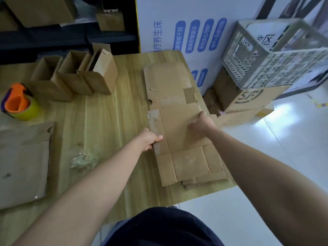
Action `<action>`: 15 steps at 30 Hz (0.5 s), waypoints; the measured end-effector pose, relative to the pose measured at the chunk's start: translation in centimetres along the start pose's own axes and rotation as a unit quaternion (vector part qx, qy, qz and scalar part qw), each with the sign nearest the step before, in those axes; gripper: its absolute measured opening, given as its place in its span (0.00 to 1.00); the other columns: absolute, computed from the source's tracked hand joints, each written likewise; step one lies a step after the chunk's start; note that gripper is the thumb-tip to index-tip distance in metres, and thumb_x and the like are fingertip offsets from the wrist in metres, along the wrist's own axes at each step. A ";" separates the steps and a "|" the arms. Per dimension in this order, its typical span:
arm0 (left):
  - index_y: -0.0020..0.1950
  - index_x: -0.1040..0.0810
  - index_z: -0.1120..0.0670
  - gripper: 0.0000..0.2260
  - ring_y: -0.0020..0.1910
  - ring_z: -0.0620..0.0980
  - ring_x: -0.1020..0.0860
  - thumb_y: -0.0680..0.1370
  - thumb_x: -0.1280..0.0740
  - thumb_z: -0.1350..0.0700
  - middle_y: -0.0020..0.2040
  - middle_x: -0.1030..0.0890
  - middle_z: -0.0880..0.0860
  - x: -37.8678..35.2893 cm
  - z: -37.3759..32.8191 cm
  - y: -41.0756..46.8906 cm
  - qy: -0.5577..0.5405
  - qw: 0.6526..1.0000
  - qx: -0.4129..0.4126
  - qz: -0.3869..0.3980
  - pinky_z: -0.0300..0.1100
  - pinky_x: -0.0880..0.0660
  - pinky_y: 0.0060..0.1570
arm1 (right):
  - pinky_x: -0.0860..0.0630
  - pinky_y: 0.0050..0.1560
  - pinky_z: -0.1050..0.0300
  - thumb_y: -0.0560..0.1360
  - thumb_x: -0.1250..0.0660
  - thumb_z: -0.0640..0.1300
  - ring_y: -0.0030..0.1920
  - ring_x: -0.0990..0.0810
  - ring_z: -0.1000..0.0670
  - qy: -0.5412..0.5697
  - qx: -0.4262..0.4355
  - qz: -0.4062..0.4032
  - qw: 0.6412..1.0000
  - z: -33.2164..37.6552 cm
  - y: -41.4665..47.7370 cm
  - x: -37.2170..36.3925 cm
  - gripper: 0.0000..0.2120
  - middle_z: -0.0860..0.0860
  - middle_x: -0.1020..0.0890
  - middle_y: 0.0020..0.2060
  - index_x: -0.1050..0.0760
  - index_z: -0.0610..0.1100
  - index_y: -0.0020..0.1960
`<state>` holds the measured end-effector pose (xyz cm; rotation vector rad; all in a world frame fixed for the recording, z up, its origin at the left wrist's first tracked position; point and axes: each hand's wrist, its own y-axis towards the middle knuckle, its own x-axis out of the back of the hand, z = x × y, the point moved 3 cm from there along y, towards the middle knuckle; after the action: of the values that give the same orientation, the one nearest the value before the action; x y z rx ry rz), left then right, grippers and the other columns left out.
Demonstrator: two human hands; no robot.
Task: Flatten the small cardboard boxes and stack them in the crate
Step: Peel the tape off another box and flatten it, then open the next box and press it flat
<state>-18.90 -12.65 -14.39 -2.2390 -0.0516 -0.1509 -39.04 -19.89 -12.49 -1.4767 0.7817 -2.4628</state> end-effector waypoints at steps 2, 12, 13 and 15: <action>0.65 0.32 0.63 0.20 0.62 0.56 0.26 0.76 0.32 0.64 0.64 0.25 0.59 -2.6 0.5 0.9 0.038 0.999 0.001 0.007 0.45 0.29 0.48 | 0.31 0.62 0.49 0.78 0.38 0.48 0.67 0.31 0.40 -0.007 -0.020 0.002 1.000 -2.4 0.1 0.4 0.34 0.39 0.33 0.69 0.50 0.36 0.76; 0.70 0.35 0.61 0.22 0.61 0.58 0.27 0.77 0.35 0.62 0.67 0.31 0.59 1.7 -4.4 1.7 0.272 0.935 -0.107 -0.202 0.45 0.27 0.54 | 0.28 0.54 0.54 0.77 0.37 0.41 0.62 0.27 0.41 -0.054 0.152 -0.036 0.986 7.5 1.5 0.8 0.24 0.41 0.26 0.63 0.36 0.39 0.71; 0.69 0.34 0.60 0.19 0.60 0.56 0.26 0.78 0.36 0.63 0.66 0.30 0.58 2.9 -5.3 1.3 0.271 0.927 -0.134 -0.223 0.43 0.28 0.53 | 0.29 0.55 0.54 0.77 0.37 0.41 0.62 0.27 0.41 -0.055 0.190 -0.029 0.980 10.2 1.6 0.6 0.25 0.41 0.26 0.64 0.37 0.39 0.72; 0.67 0.32 0.60 0.17 0.59 0.55 0.27 0.78 0.37 0.63 0.65 0.30 0.58 5.6 -7.1 0.2 0.265 0.908 -0.191 -0.263 0.42 0.30 0.52 | 0.29 0.51 0.56 0.77 0.37 0.41 0.60 0.26 0.41 -0.062 0.258 -0.020 0.964 15.6 1.7 0.0 0.25 0.40 0.26 0.63 0.37 0.40 0.72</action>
<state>-13.95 -18.42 -9.42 -2.4381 -0.3587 -1.1425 -25.84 -26.79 -7.48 -1.4241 0.0687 -2.3219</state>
